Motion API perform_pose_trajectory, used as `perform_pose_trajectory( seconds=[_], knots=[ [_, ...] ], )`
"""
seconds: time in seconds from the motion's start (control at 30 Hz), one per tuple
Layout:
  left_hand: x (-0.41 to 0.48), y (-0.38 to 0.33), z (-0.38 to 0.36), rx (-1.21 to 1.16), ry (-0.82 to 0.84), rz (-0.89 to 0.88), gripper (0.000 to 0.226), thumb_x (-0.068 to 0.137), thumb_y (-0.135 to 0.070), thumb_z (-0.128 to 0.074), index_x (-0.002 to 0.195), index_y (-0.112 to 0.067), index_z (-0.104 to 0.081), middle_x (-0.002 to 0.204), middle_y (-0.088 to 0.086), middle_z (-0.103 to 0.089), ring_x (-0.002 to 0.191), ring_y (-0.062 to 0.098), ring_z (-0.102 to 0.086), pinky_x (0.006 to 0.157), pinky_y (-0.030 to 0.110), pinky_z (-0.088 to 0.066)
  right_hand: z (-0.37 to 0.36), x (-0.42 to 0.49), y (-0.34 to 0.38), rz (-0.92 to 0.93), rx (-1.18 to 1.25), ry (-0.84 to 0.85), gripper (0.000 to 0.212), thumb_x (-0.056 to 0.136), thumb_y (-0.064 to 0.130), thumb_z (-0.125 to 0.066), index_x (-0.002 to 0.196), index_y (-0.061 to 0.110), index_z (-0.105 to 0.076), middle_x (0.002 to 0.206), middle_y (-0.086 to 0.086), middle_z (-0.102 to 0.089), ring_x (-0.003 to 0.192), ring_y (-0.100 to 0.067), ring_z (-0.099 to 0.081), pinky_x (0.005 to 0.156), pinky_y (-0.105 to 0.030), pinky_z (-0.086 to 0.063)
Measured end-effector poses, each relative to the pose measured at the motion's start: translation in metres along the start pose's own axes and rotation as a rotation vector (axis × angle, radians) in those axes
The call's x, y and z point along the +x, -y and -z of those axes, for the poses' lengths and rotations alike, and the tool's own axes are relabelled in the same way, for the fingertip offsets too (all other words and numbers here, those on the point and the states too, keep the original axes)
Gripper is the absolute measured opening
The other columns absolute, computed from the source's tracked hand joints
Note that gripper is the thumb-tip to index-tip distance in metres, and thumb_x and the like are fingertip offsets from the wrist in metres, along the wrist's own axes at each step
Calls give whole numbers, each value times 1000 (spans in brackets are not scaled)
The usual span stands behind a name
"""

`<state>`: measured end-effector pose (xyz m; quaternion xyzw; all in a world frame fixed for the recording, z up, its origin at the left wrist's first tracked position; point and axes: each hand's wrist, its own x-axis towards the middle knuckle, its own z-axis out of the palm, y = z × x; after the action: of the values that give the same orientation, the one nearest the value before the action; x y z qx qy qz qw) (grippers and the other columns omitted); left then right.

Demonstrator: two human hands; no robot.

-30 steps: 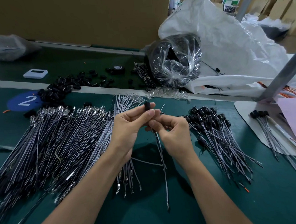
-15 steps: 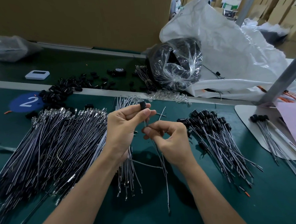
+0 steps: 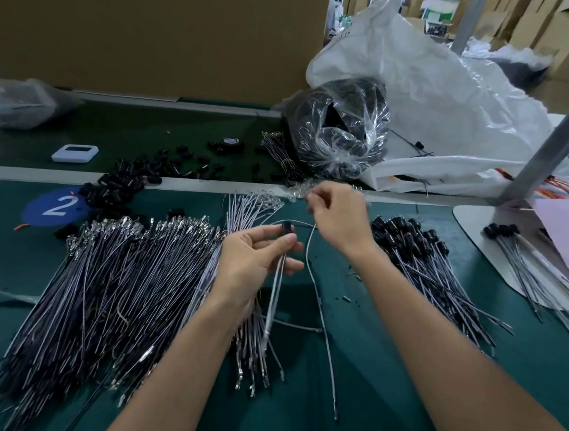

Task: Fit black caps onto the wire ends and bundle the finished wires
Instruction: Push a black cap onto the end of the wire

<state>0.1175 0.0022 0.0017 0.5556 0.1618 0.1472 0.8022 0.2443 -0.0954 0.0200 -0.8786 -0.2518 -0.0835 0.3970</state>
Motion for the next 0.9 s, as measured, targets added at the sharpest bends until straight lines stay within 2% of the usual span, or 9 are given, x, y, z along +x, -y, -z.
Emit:
perform_pose_trajectory(
  seconds=[0.07, 0.13, 0.27, 0.37, 0.53, 0.6, 0.67, 0.8, 0.9],
  knots=[
    [-2, 1, 0, 35, 5, -9, 17, 83, -2, -69, 99, -5, -67, 78, 12, -75, 49, 15, -68, 50, 23, -55, -12, 26, -3, 10, -187, 141, 30, 94, 4, -51, 115, 13, -70, 110, -10, -71, 98, -27, -65, 88, -39, -53],
    [-3, 1, -1, 64, 13, -12, 18, 84, -2, -69, 102, -5, -67, 79, 11, -76, 51, 16, -68, 52, 26, -58, -25, 42, -5, 53, -317, 225, 40, 91, -2, -49, 124, 14, -66, 119, -15, -67, 104, -33, -63, 88, -40, -53],
    [-5, 1, -3, 80, 29, -24, 19, 83, 0, -70, 101, -5, -66, 78, 11, -75, 50, 19, -68, 53, 30, -59, -39, 57, -7, 99, -435, 231, 24, 91, 0, -55, 107, 6, -72, 106, -20, -68, 97, -39, -63, 78, -41, -53],
    [-4, 1, -4, 76, 35, -22, 18, 83, 1, -70, 100, -5, -67, 77, 11, -75, 49, 19, -68, 51, 29, -57, -39, 63, -6, 117, -452, 214, 20, 89, 4, -58, 100, 11, -73, 103, -16, -68, 94, -37, -64, 71, -38, -50],
    [-3, 2, -4, 96, 56, -46, 16, 83, 0, -70, 96, -9, -68, 77, 10, -75, 49, 19, -68, 51, 27, -57, -35, 62, -6, 166, -452, 263, 19, 86, 6, -57, 98, 12, -70, 100, -13, -67, 92, -33, -63, 76, -39, -53],
    [-3, 2, -3, 112, 64, -57, 15, 83, -1, -70, 95, -11, -69, 78, 9, -76, 52, 20, -69, 53, 29, -59, -27, 55, -4, 167, -321, 200, 18, 88, 10, -59, 103, 12, -70, 91, -6, -68, 86, -25, -64, 76, -31, -51],
    [-3, 3, -3, 118, 69, -58, 14, 83, -2, -71, 93, -12, -69, 78, 9, -76, 54, 21, -70, 56, 32, -60, -11, 37, 1, 152, -81, 151, 16, 87, 10, -64, 100, 13, -72, 79, 0, -68, 74, -14, -62, 70, -20, -45],
    [-1, 6, -5, 123, 85, -56, 12, 83, 1, -69, 89, -9, -70, 78, 12, -75, 65, 24, -73, 58, 27, -58, 28, -24, 2, 46, 417, 89, 14, 81, 7, -76, 90, 16, -69, 81, -1, -74, 76, -13, -70, 73, -24, -57],
    [-2, 9, -5, 169, 116, -104, 13, 81, 2, -71, 88, -9, -71, 77, 13, -75, 70, 26, -74, 62, 26, -59, 40, -57, -2, 28, 521, 36, 16, 78, 2, -78, 88, 12, -70, 83, -2, -74, 79, -14, -71, 77, -23, -56]
  ],
)
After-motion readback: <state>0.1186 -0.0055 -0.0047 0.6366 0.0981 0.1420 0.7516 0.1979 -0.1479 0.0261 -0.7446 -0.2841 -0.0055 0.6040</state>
